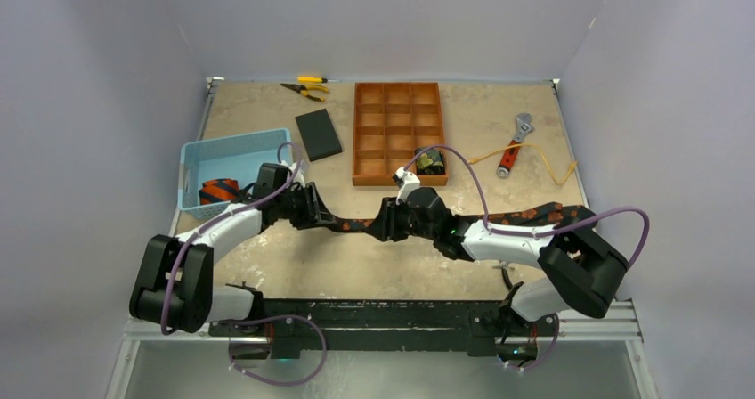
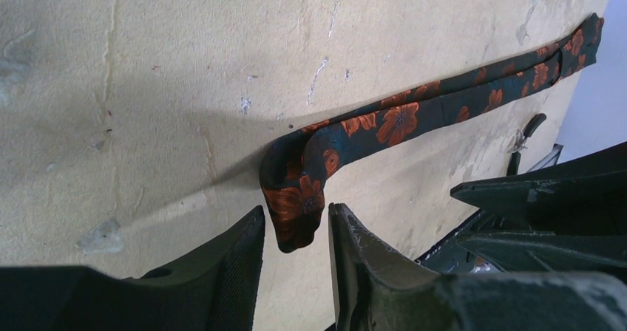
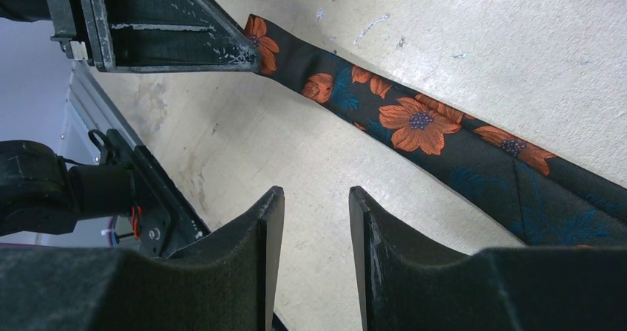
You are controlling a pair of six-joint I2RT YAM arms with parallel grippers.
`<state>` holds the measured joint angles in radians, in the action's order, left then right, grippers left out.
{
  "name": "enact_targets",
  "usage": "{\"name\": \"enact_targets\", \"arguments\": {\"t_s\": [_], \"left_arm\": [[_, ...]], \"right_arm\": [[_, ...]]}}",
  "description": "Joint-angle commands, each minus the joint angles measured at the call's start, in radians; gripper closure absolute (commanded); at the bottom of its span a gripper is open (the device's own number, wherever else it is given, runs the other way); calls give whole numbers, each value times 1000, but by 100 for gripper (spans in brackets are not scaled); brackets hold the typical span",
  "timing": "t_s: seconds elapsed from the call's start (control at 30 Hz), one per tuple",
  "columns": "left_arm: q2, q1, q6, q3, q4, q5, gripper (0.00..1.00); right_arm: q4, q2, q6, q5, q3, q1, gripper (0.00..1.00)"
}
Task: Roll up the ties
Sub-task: Roll the tie at the center of the board.
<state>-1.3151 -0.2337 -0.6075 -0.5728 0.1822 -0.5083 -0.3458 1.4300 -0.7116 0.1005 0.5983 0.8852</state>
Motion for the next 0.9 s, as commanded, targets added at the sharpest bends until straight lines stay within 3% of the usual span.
{"name": "enact_targets", "arguments": {"t_s": [0.0, 0.1, 0.43, 0.87], "left_arm": [[-21, 9, 13, -46, -50, -12, 63], [-31, 10, 13, -52, -53, -5, 63], [5, 10, 35, -53, 1, 45, 100], [82, -23, 65, -88, 175, 288, 100]], "right_arm": [[-45, -28, 23, 16, 15, 0, 59], [-48, -24, 23, 18, 13, 0, 59], [-65, 29, 14, 8, 38, 0, 60], [-118, 305, -70, 13, 234, 4, 82]]}}
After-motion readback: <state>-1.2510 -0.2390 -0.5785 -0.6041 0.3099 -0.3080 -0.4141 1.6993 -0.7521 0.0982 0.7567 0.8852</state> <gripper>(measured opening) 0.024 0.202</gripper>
